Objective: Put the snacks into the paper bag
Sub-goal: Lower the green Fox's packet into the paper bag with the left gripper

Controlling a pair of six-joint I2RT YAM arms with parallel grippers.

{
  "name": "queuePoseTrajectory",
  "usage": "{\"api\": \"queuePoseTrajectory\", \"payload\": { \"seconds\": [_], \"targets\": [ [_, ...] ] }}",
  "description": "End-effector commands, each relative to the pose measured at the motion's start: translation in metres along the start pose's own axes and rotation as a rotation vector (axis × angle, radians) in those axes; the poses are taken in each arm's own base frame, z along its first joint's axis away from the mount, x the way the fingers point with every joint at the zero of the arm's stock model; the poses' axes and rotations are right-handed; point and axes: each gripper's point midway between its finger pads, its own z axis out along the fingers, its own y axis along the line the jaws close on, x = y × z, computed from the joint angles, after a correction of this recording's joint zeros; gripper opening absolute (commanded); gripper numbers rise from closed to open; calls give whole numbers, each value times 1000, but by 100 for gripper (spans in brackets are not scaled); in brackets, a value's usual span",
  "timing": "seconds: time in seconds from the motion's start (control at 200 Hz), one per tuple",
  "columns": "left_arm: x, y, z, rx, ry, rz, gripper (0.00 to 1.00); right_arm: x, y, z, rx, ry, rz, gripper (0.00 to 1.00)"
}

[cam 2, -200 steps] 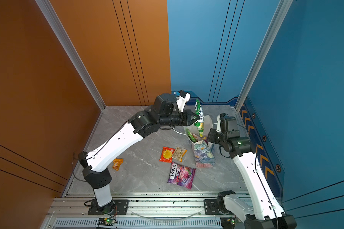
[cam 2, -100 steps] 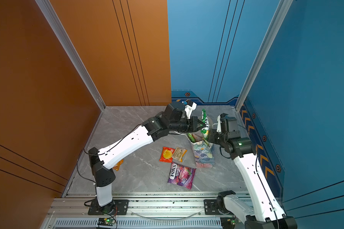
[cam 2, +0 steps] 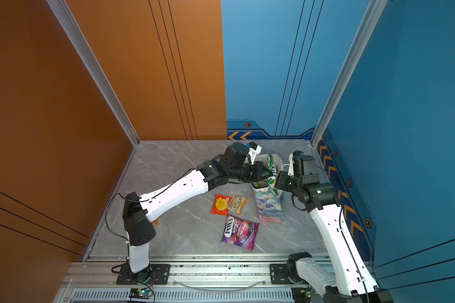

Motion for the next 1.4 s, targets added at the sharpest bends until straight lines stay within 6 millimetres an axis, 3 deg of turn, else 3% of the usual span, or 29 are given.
{"api": "queuePoseTrajectory", "payload": {
  "seconds": [0.0, 0.275, 0.621, 0.816, 1.056, 1.176, 1.322, 1.397],
  "targets": [
    [1, -2, 5, 18, 30, -3, 0, -11, 5, -12, -21, -46, 14, 0],
    [16, 4, 20, -46, 113, 11, 0, -12, 6, -15, -24, -53, 17, 0],
    [18, 22, 20, -169, 151, 36, 0, -12, 7, -15, -30, -58, 20, 0],
    [20, 8, 24, -152, 164, 50, 0, -10, 7, -14, -35, -56, 26, 0],
    [4, -50, 15, -7, 84, 73, 0, -19, -2, -28, 15, -106, 39, 0],
    [3, -46, 21, -12, 76, 49, 0, -20, -16, -36, 65, -114, 77, 0],
    [4, -29, 34, -29, 102, 12, 0, -9, -30, -32, 129, -63, 92, 0],
    [8, -31, 40, -10, 127, 8, 0, -4, -41, -34, 189, -46, 87, 0]
  ]
}}
